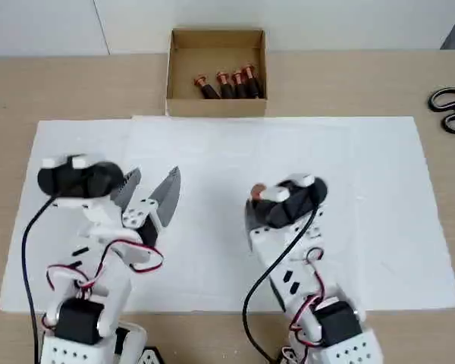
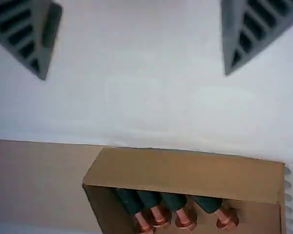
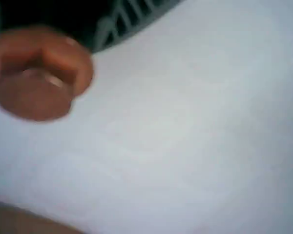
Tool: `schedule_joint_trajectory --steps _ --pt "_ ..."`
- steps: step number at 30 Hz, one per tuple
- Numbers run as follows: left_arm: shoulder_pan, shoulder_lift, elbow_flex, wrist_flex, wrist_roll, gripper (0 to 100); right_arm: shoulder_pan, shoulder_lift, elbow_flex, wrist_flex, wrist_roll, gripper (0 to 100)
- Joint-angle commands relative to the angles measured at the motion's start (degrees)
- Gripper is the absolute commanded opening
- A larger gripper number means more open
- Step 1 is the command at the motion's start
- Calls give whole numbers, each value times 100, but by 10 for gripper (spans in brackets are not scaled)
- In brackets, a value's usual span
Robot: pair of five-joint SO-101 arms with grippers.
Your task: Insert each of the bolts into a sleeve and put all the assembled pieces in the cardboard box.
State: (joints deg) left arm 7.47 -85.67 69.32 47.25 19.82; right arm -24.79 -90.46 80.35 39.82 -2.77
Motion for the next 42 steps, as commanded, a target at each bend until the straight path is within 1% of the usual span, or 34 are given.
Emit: schedule_joint_trajectory --steps 1,7,14,17,22,25,31,37,42 --pt "-44 -527 207 0 -9 222 127 1437 -1705 13 220 3" --pt "-62 -1231 620 0 -9 222 127 4664 -4686 22 202 3" --pt "-62 -1451 734 0 -26 222 127 8312 -8176 -13 185 3" --pt "-62 -1451 743 0 -35 222 127 9842 -9574 -418 193 3" --pt "-97 -1459 813 0 -35 222 119 11987 -11481 -1402 202 3" --pt "-360 -1459 866 0 -35 222 110 13015 -12413 -1930 202 3" --pt "-809 -1459 927 26 -35 222 92 14651 -13978 -2387 202 3" --pt "-782 -1459 1235 9 -26 222 22 15899 -15323 -2466 220 3" --pt "-774 -1459 1297 0 -18 222 -127 16655 -16070 -2466 229 3"
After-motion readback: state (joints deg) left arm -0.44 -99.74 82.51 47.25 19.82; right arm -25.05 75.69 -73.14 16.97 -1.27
